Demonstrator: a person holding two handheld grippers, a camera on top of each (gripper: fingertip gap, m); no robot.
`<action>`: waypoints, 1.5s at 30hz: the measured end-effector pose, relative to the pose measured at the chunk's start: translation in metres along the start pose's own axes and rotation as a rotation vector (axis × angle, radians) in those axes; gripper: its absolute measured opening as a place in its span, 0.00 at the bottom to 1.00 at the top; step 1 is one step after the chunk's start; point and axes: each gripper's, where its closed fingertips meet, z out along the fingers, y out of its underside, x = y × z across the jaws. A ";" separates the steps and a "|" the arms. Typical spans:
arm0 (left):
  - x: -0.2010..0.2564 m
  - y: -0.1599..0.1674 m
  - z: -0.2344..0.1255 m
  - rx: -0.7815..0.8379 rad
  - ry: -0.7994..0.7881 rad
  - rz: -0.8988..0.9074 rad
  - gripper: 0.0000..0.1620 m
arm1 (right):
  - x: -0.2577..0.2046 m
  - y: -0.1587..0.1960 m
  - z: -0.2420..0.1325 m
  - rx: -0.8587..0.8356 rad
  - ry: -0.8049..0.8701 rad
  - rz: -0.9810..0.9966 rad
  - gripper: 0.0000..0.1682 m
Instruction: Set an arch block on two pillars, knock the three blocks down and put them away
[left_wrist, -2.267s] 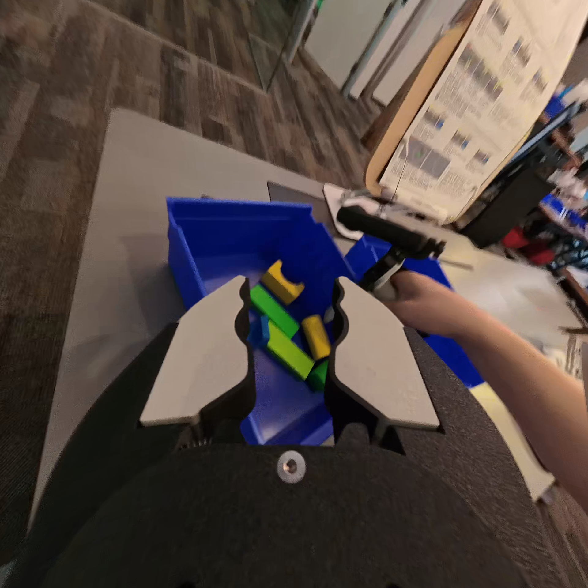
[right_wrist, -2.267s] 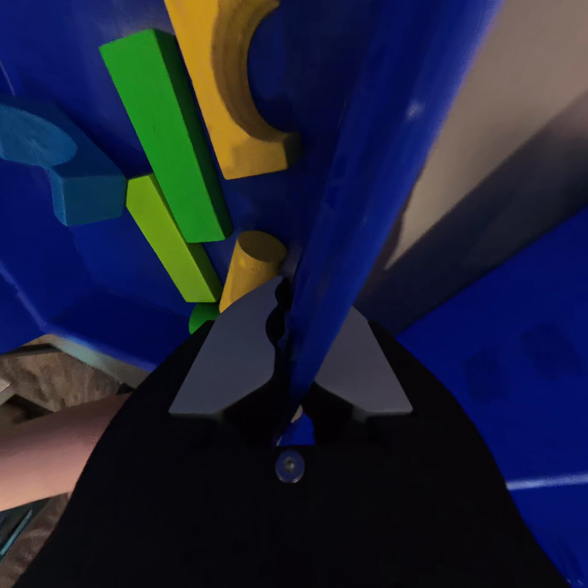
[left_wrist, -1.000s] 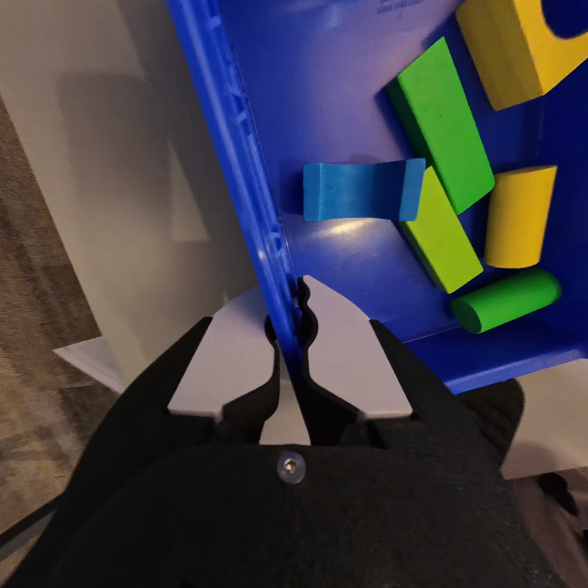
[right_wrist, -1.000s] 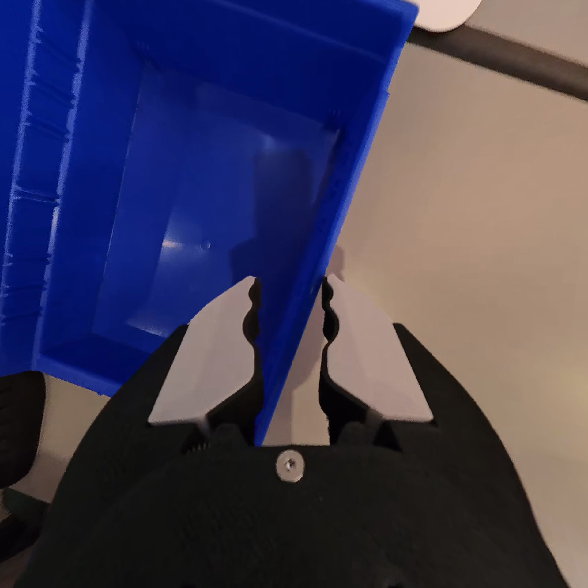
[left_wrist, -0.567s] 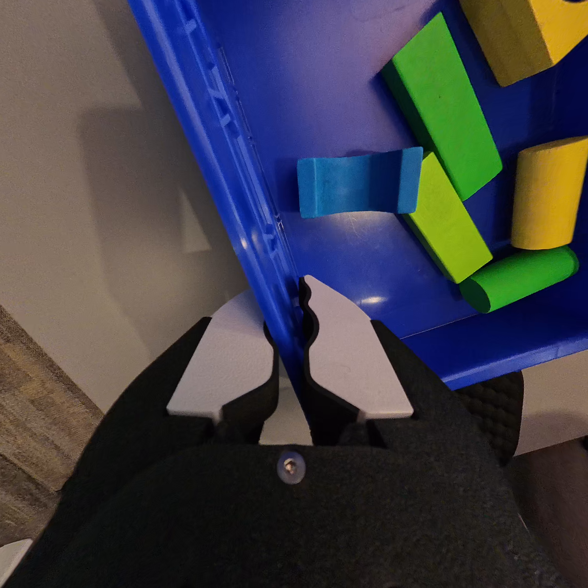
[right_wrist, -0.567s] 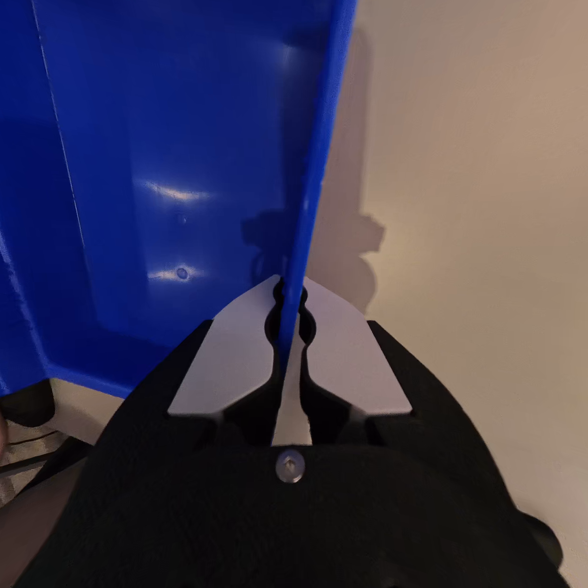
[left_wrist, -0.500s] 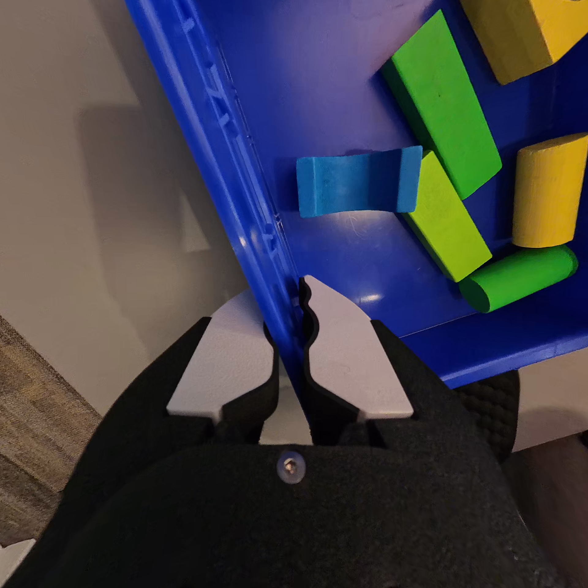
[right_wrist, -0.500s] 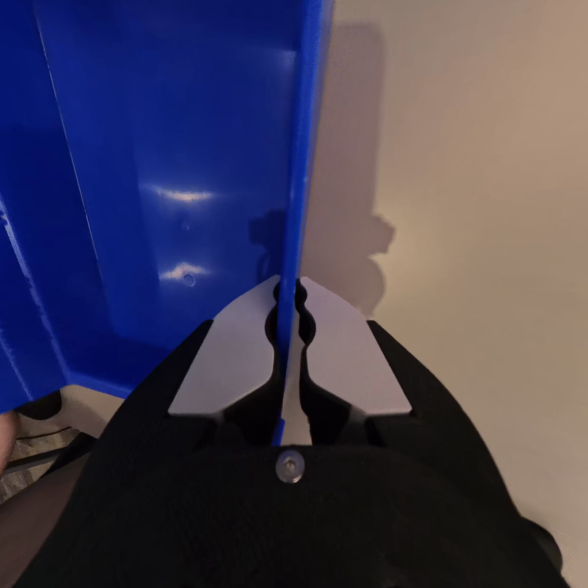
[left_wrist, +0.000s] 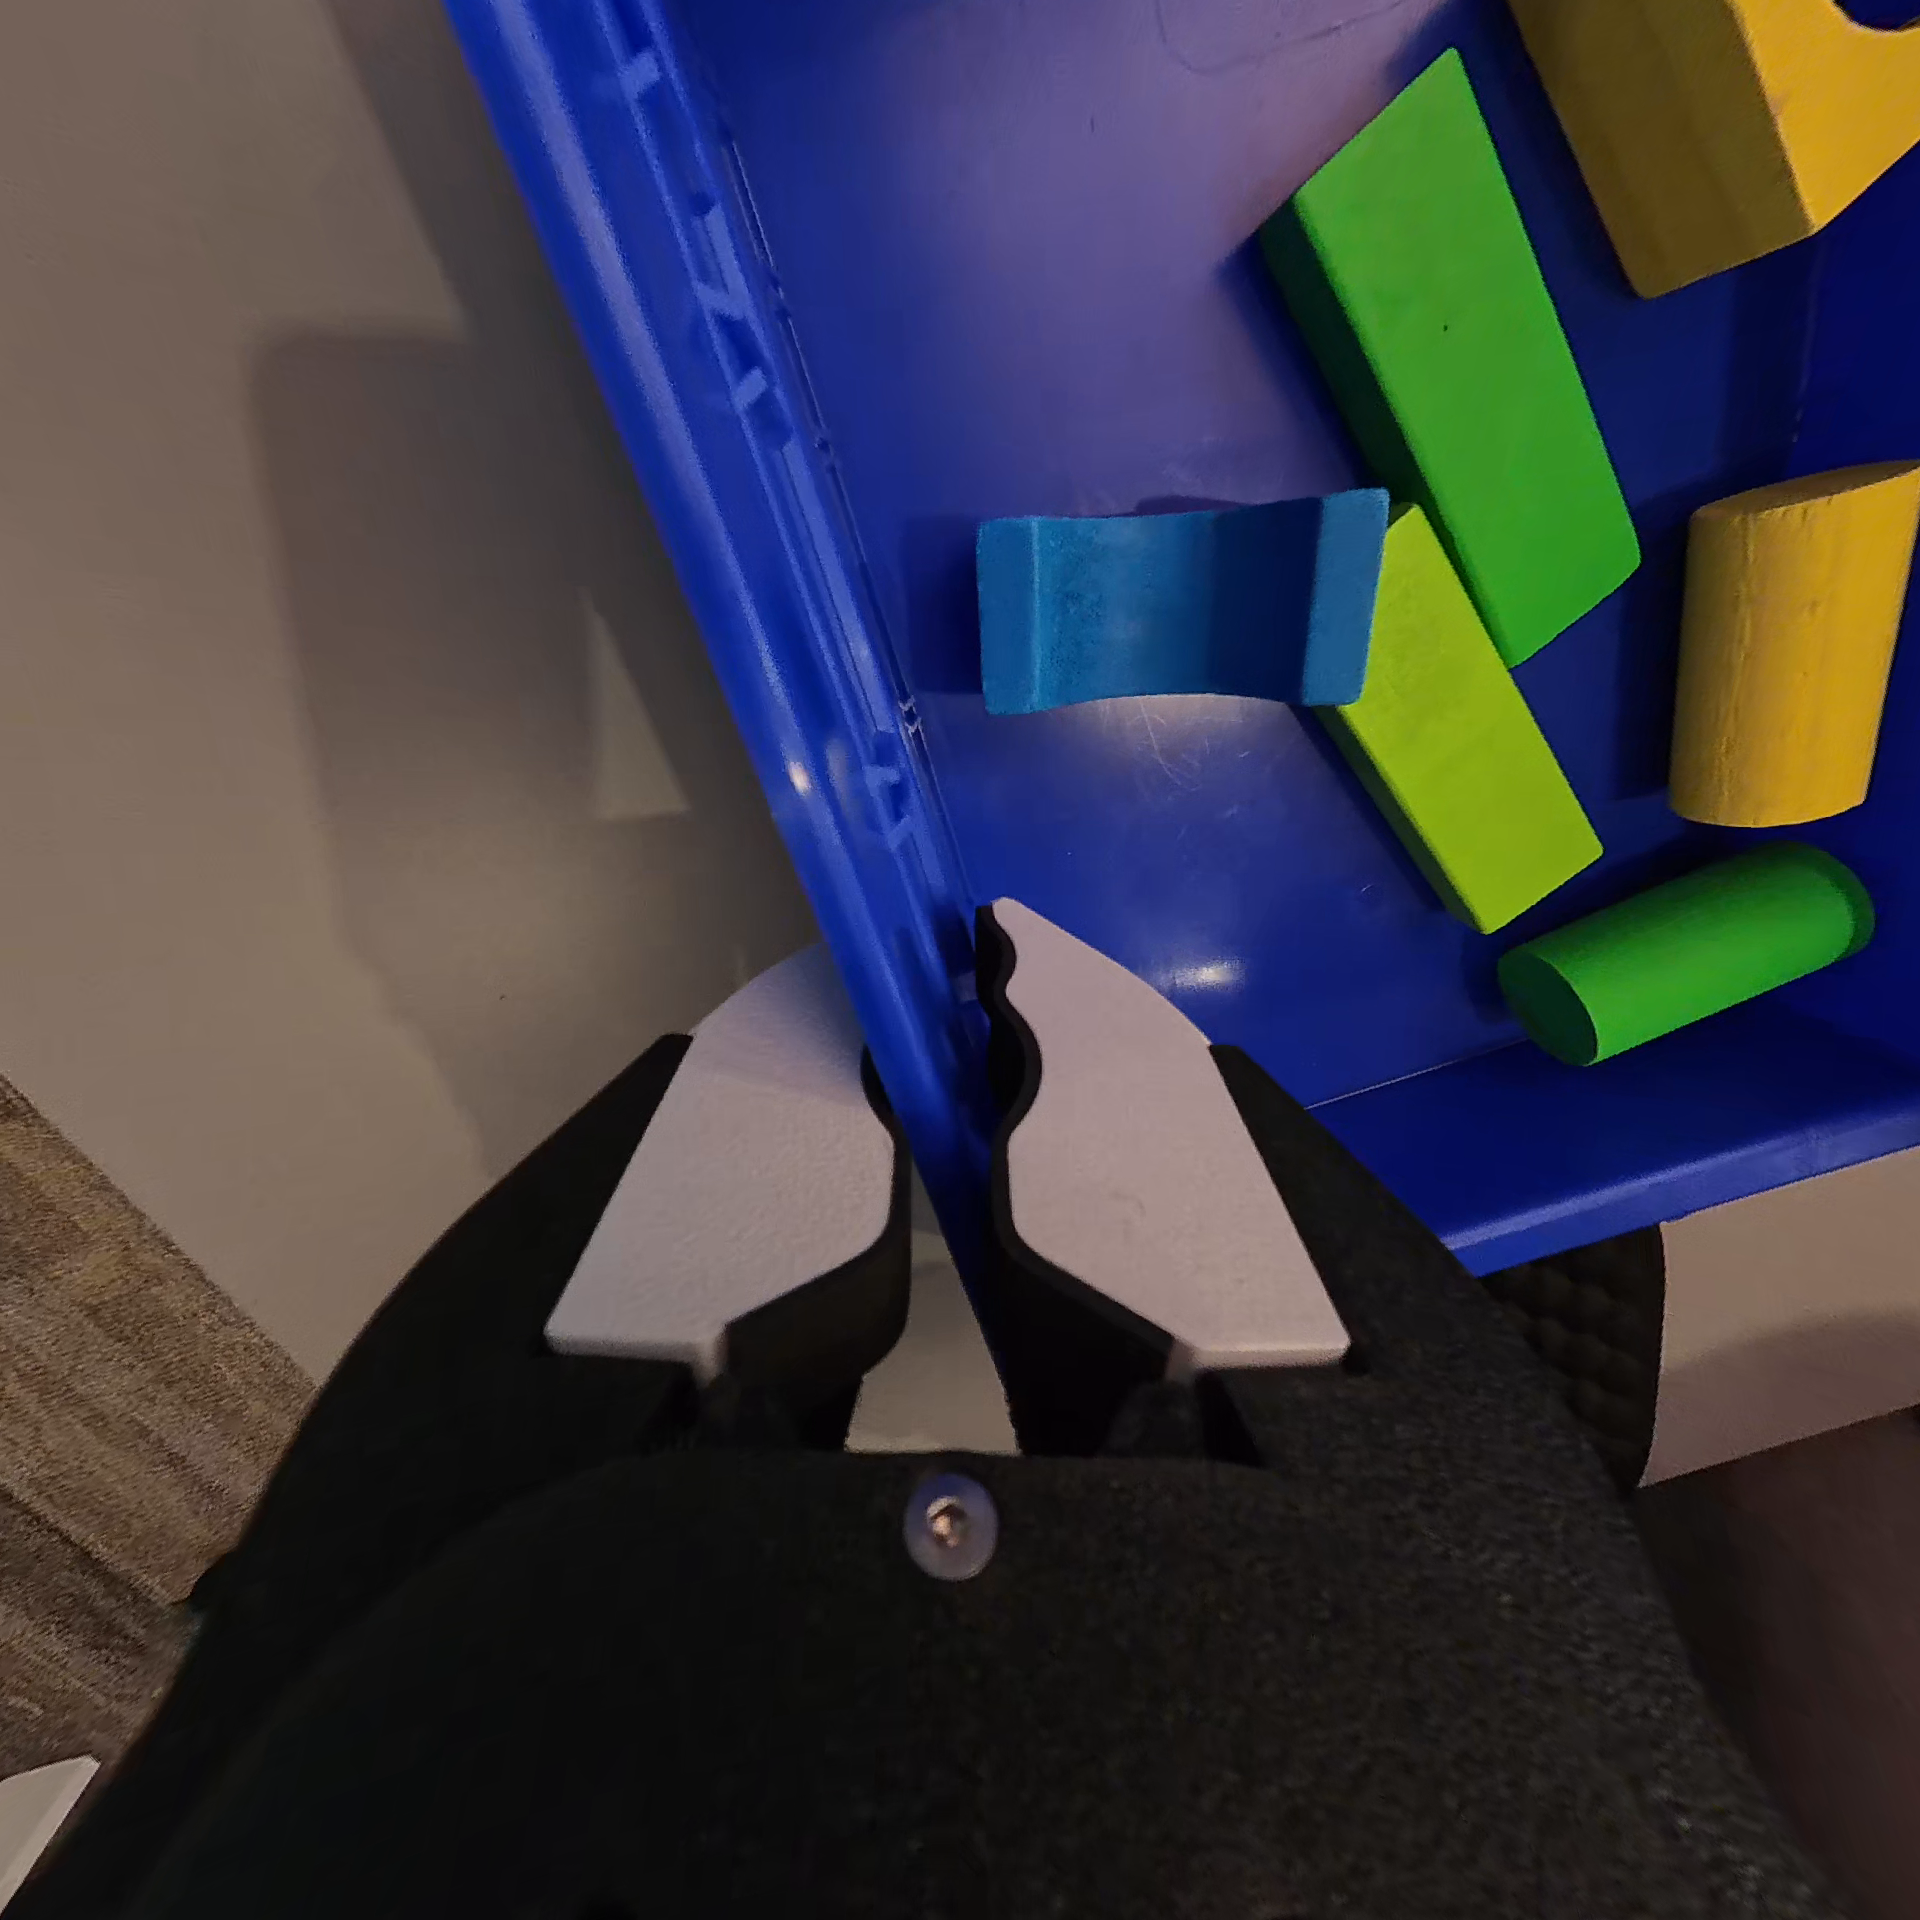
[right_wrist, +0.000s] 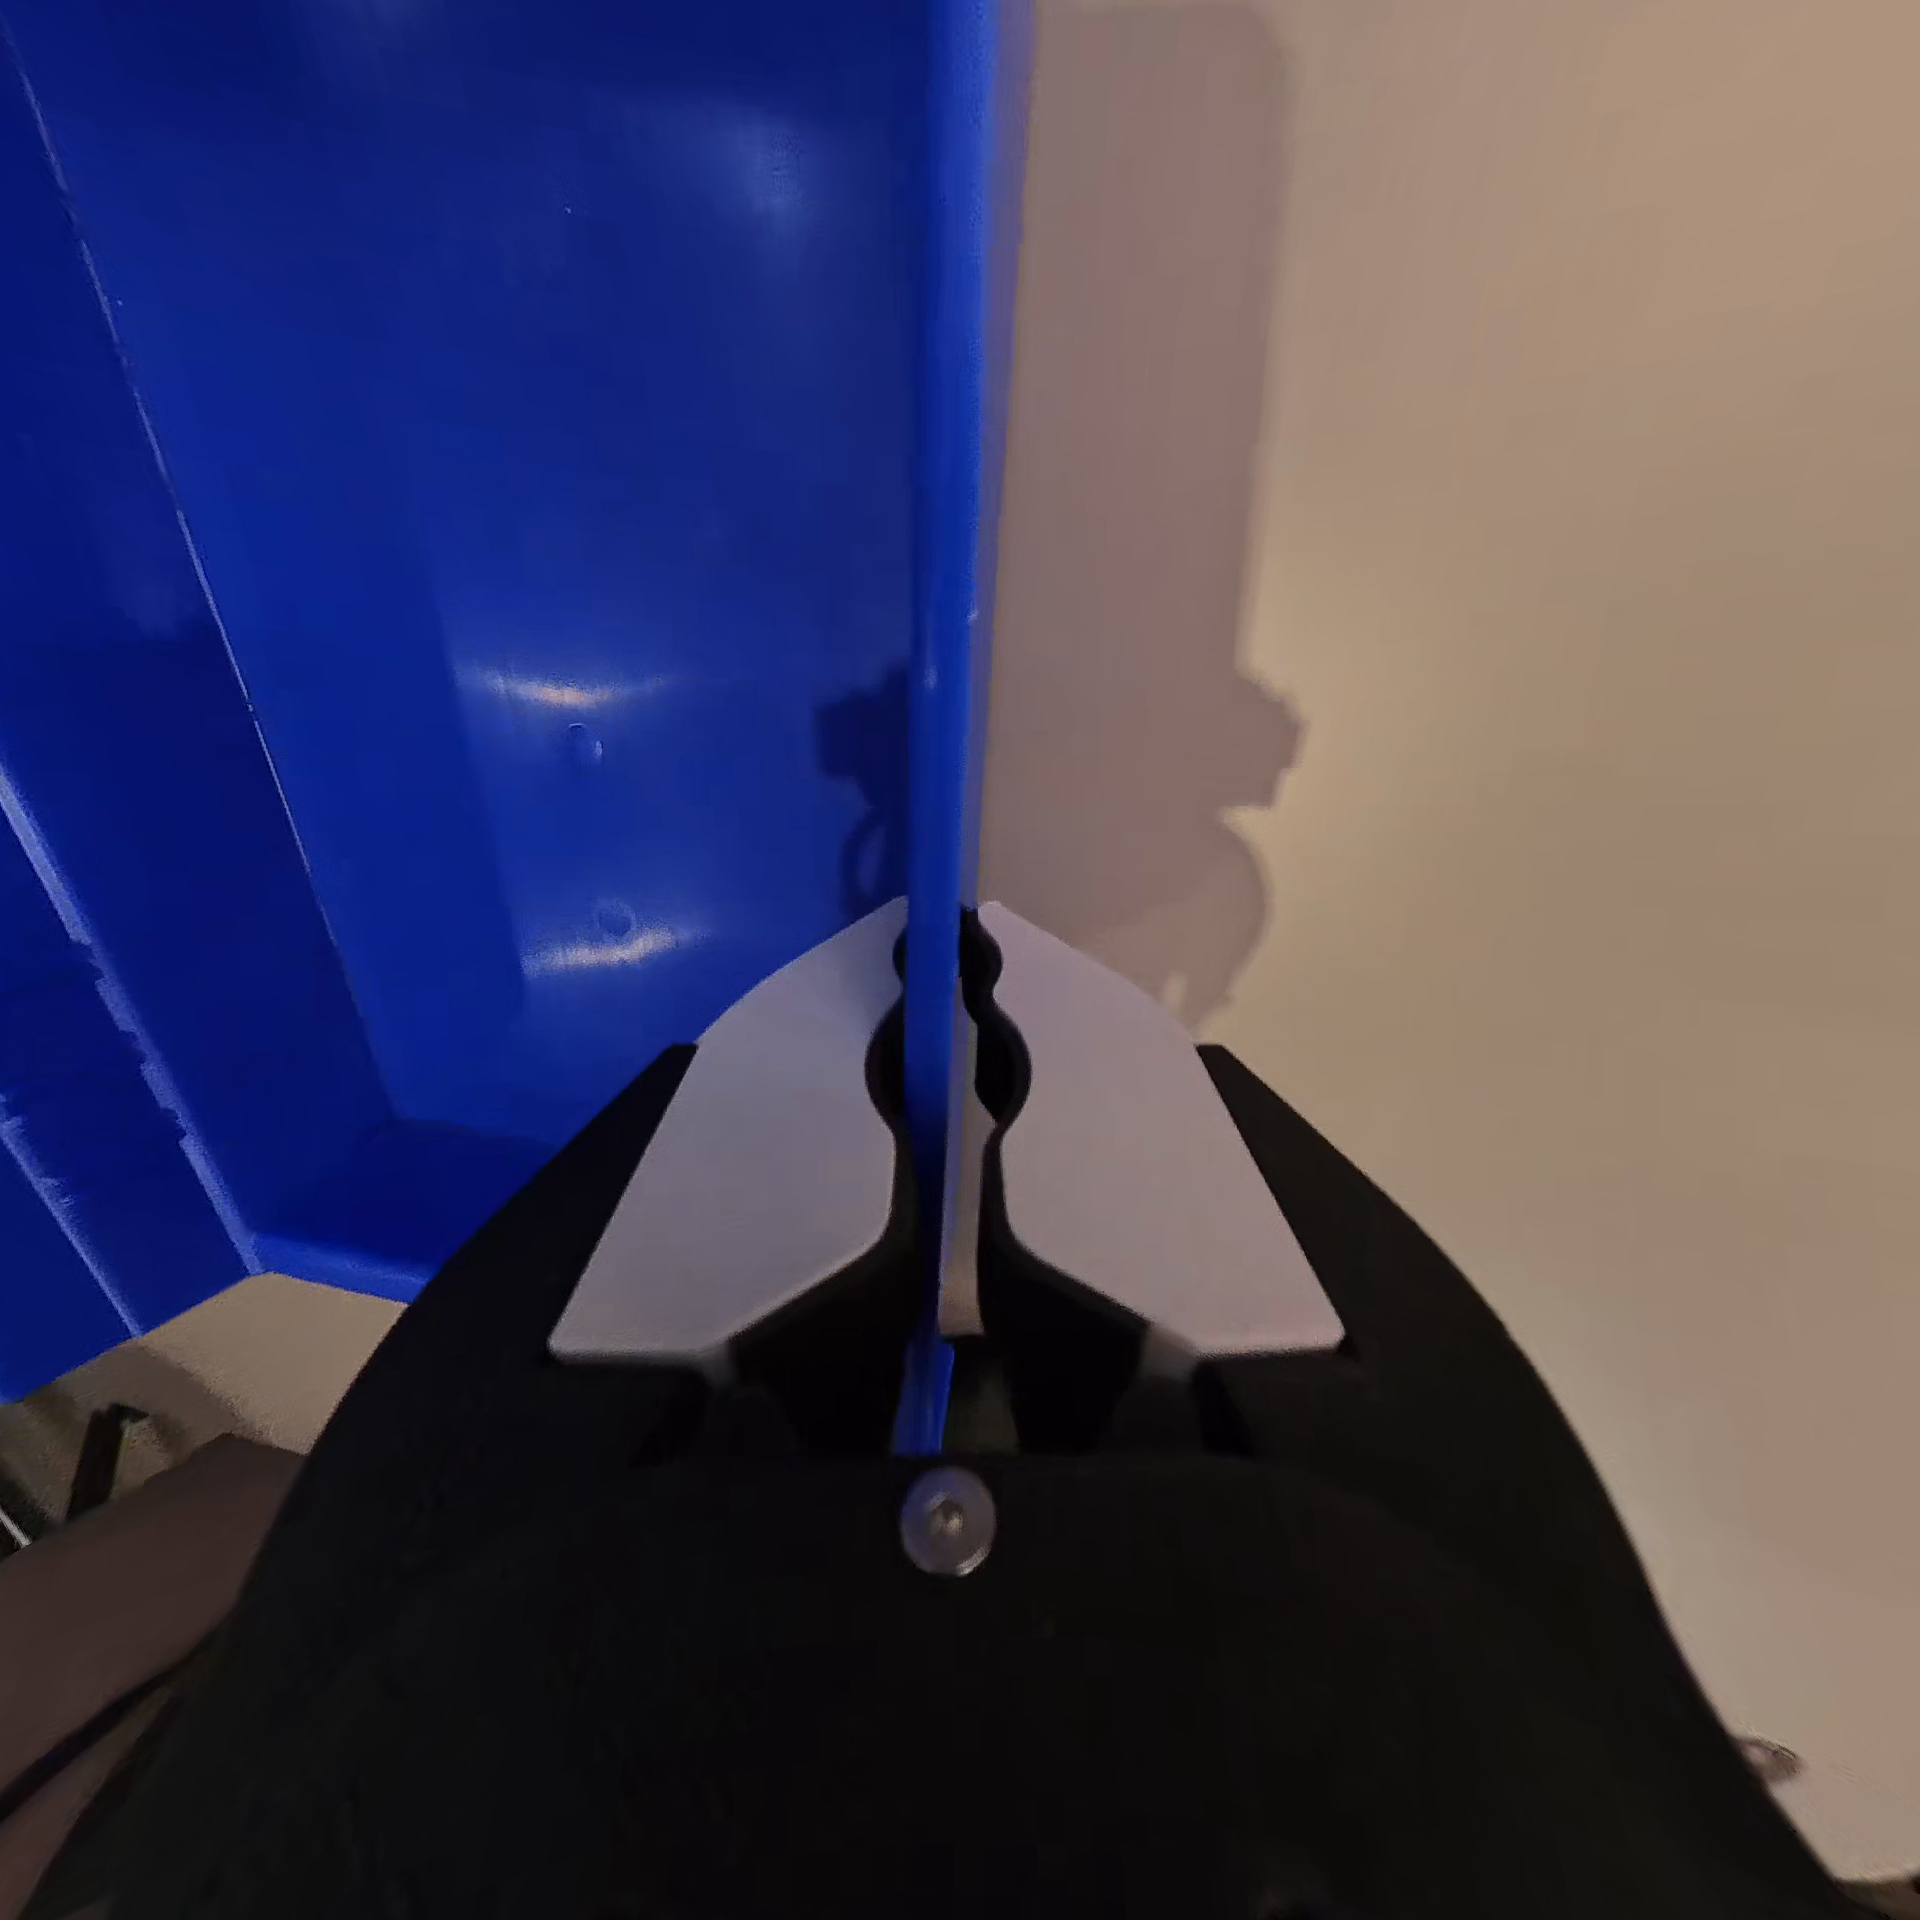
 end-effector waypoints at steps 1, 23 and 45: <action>0.000 0.000 0.000 -0.002 -0.005 -0.002 0.06 | 0.017 0.001 -0.003 0.004 0.015 0.010 0.04; -0.009 -0.001 -0.015 0.054 -0.079 -0.074 0.17 | 0.138 -0.029 -0.079 0.448 0.381 0.003 0.14; 0.173 -0.029 -0.198 1.050 0.309 0.455 0.36 | -0.043 -0.081 -0.224 1.471 -0.245 -0.396 0.32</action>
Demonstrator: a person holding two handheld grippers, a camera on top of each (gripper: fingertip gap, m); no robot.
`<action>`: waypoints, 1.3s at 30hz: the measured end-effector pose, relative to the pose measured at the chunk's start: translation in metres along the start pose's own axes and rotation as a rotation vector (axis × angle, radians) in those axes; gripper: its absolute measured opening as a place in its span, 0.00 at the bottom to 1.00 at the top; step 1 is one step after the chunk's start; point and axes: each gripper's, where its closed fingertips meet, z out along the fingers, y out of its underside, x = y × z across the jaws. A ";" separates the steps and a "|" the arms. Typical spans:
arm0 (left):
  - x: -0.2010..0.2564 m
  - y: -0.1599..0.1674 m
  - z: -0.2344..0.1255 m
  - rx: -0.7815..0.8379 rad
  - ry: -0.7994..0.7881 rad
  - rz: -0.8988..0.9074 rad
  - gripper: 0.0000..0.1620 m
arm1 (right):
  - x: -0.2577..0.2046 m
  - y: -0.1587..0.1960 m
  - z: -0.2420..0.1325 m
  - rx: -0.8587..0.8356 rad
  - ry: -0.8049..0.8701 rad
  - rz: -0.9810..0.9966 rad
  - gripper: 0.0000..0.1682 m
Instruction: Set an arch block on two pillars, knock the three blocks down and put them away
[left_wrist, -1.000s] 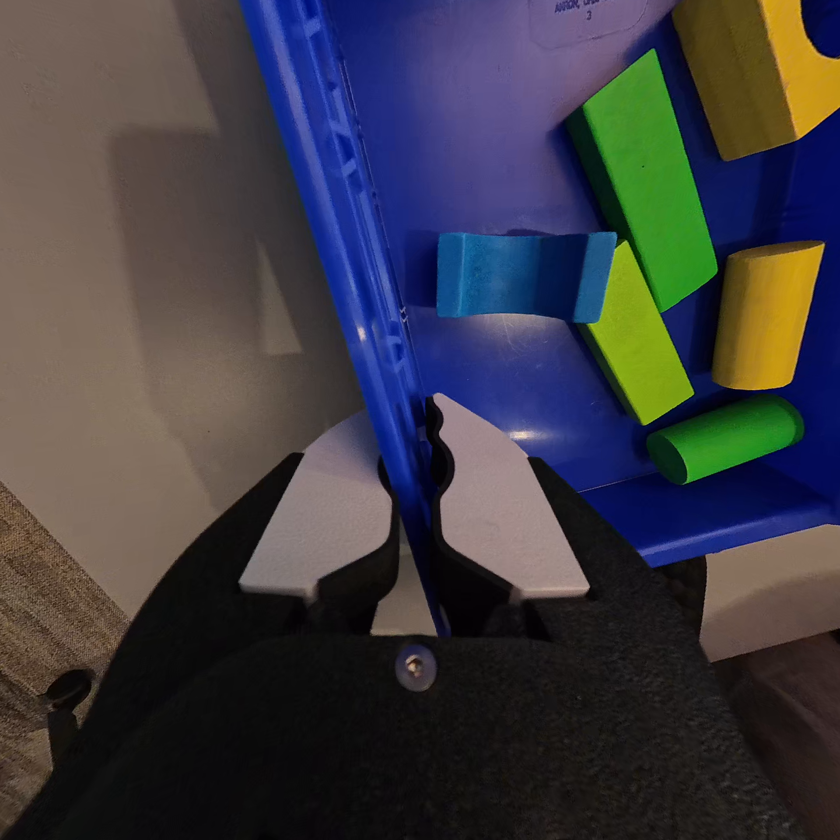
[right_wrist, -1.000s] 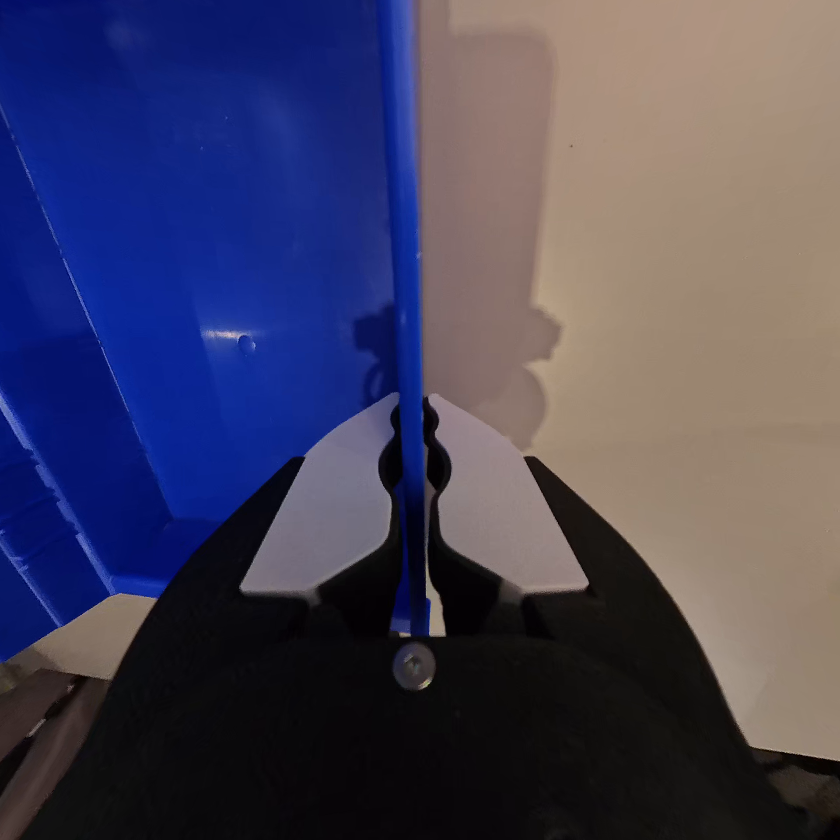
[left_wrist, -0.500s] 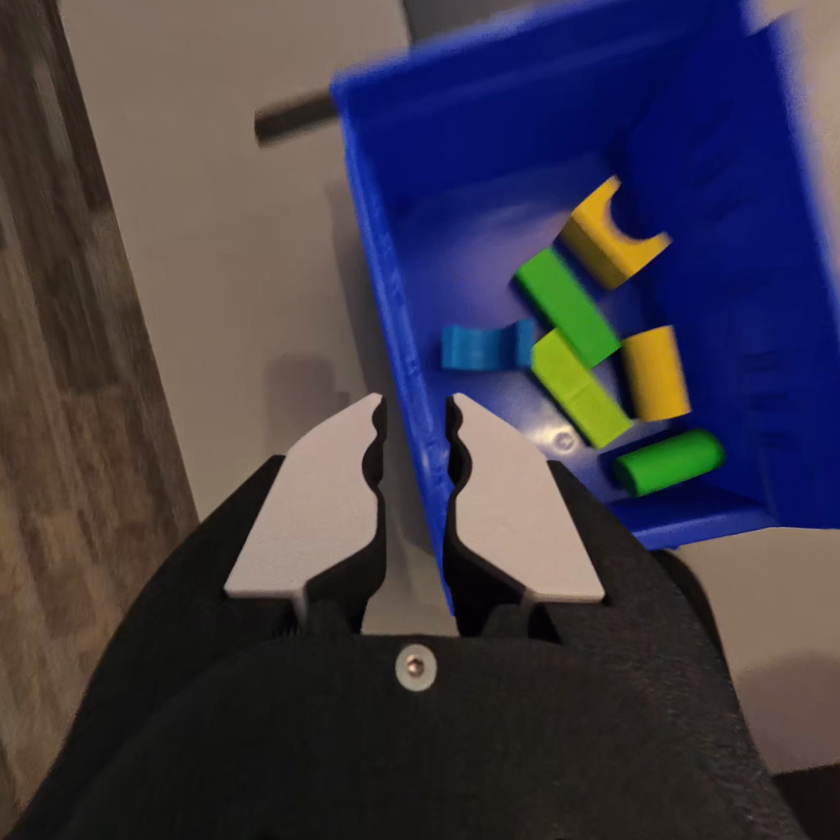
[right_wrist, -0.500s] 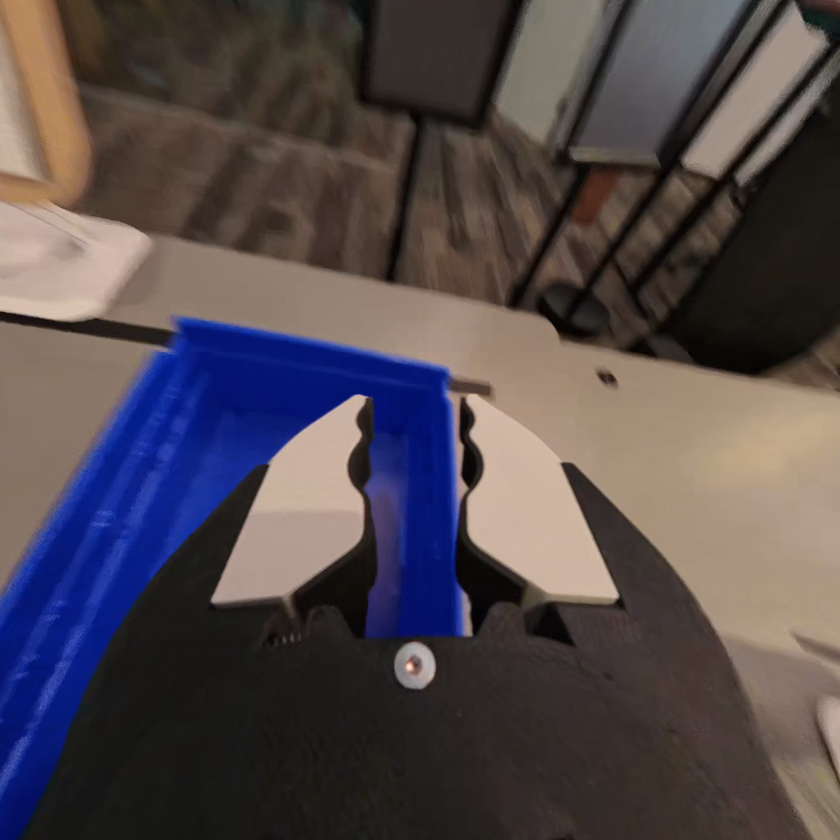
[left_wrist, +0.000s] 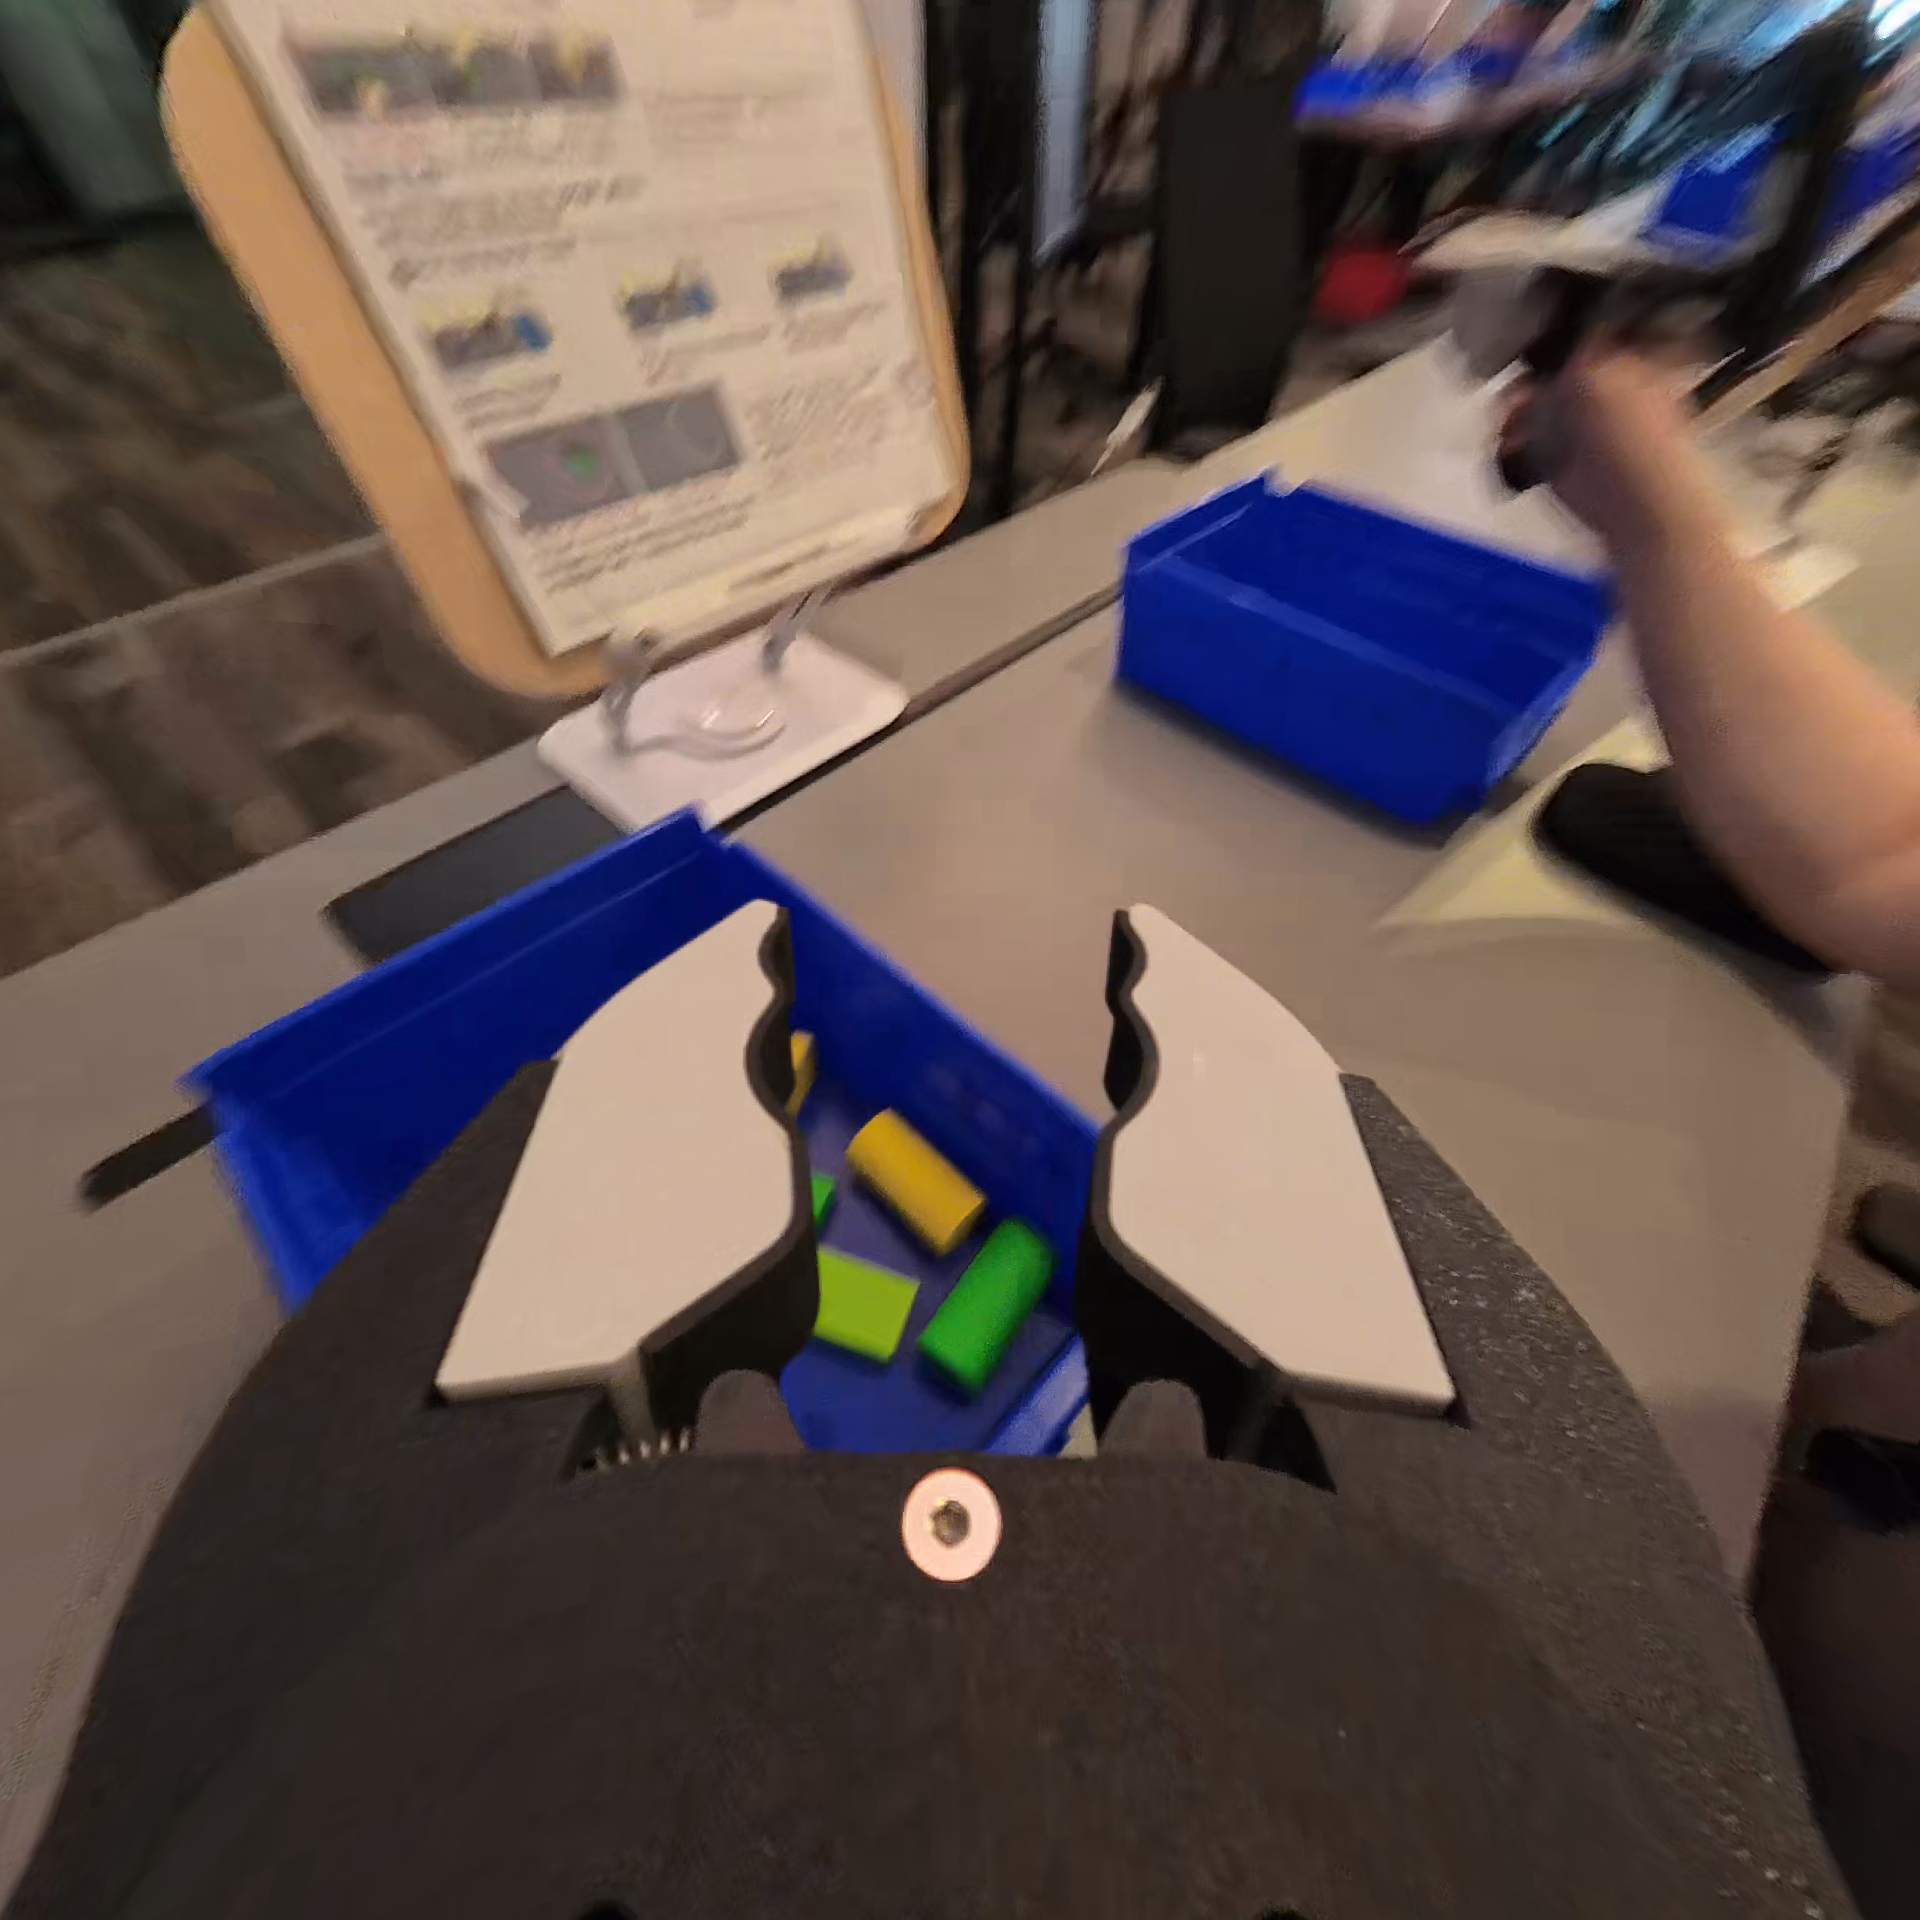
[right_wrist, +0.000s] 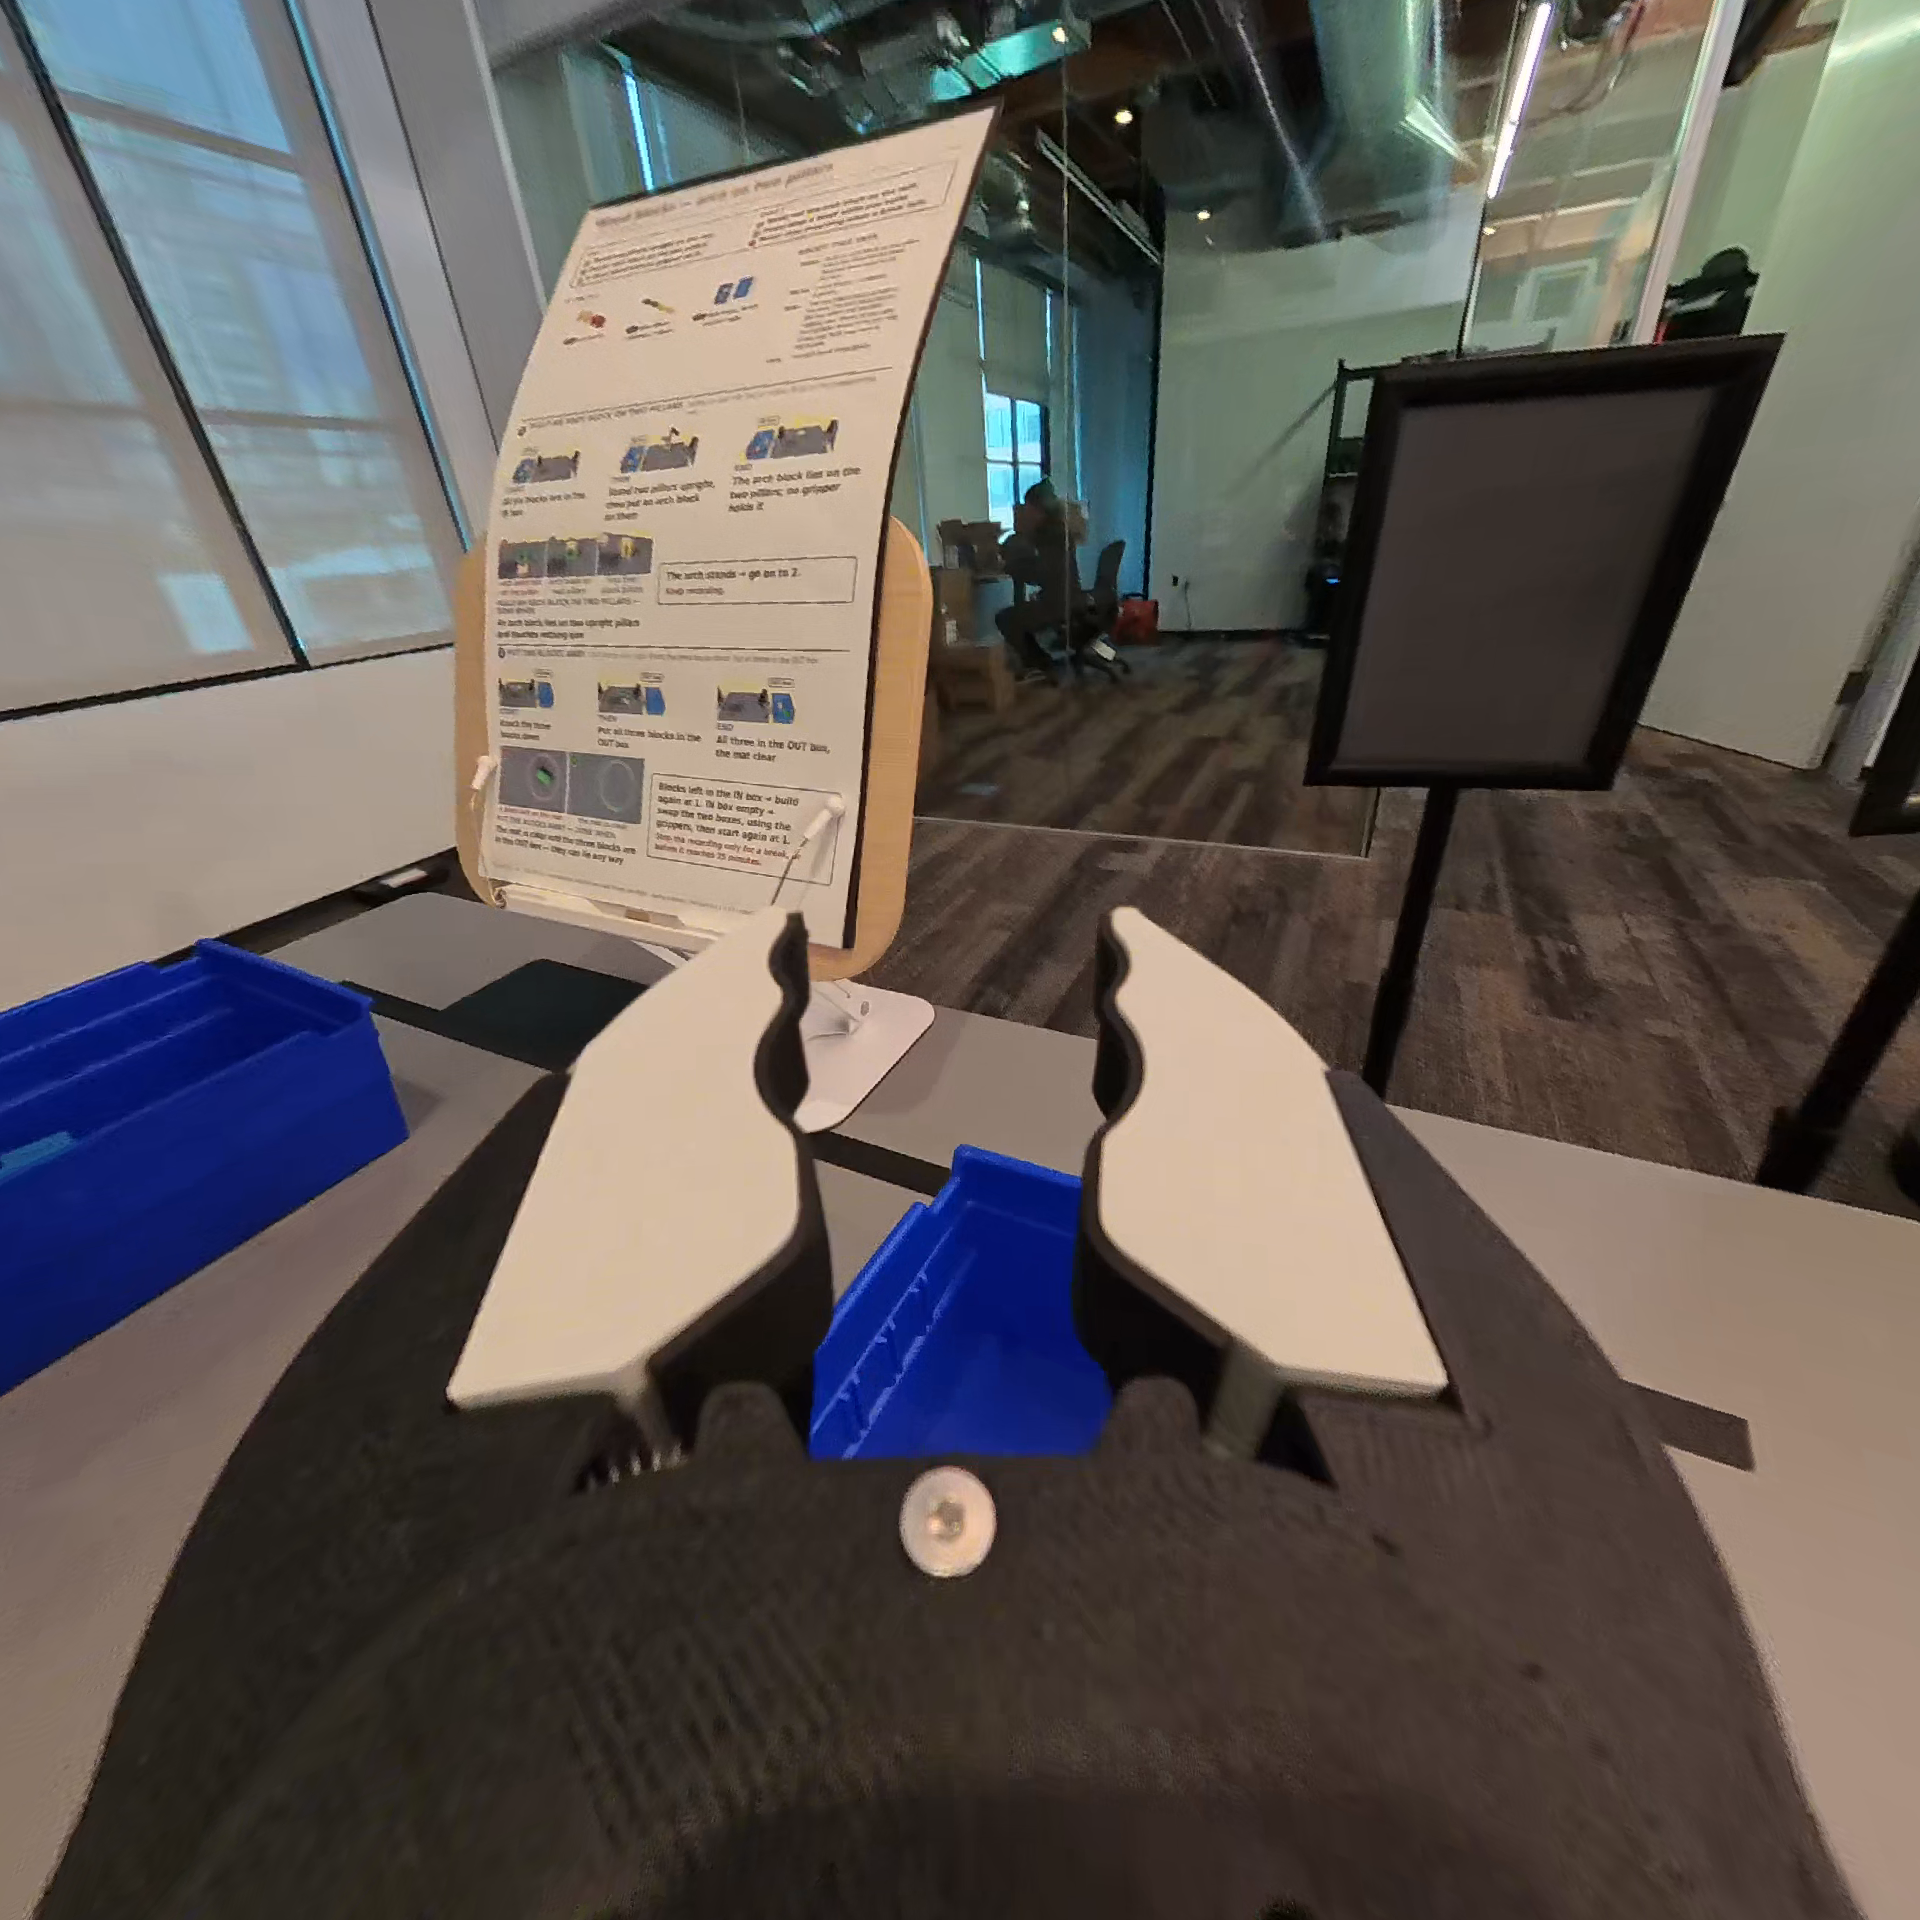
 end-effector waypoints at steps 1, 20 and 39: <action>0.013 -0.004 -0.002 0.071 0.085 0.007 0.38 | 0.000 0.002 -0.001 0.003 -0.001 -0.007 0.32; -0.005 0.138 0.083 -0.648 0.303 0.460 0.51 | 0.014 0.018 -0.015 -0.025 -0.026 0.075 0.32; -0.013 0.219 0.117 -0.964 0.420 0.483 0.45 | 0.005 0.040 -0.006 -0.128 -0.060 0.042 0.32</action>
